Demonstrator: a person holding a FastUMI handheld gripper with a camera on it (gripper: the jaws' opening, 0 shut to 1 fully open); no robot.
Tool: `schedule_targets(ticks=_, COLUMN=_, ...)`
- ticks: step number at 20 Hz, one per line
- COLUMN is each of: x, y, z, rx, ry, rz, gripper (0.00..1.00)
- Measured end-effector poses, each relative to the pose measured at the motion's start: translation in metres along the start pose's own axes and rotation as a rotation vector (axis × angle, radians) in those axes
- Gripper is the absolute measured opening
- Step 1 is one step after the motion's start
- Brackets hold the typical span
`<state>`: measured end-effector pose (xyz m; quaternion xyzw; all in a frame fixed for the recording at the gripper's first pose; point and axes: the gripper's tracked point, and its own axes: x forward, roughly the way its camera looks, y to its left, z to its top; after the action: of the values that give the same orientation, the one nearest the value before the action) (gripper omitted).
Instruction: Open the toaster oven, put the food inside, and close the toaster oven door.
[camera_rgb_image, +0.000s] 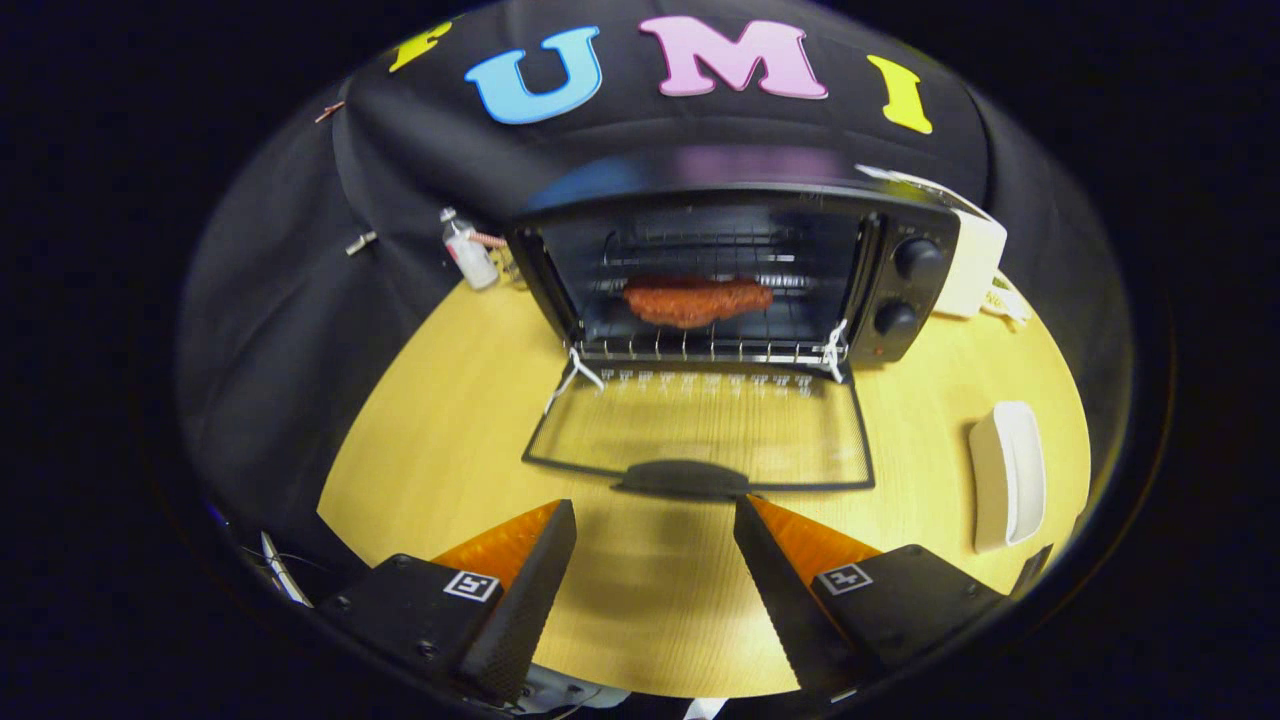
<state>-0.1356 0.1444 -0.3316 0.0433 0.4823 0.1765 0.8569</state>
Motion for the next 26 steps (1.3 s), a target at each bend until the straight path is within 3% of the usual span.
schedule_targets(ticks=6, x=0.039, y=-0.011, z=-0.027, rx=-0.068, ry=0.106, rz=-0.12, gripper=0.99)
schedule_targets(ticks=12, x=0.064, y=-0.029, z=-0.019, rx=0.013, ry=0.104, rz=-0.232, gripper=1.0)
schedule_targets(ticks=16, x=0.069, y=-0.028, z=-0.017, rx=0.079, ry=0.101, rz=-0.244, gripper=0.99)
schedule_targets(ticks=26, x=0.032, y=-0.02, z=0.002, rx=0.091, ry=-0.027, rz=-0.199, gripper=0.98)
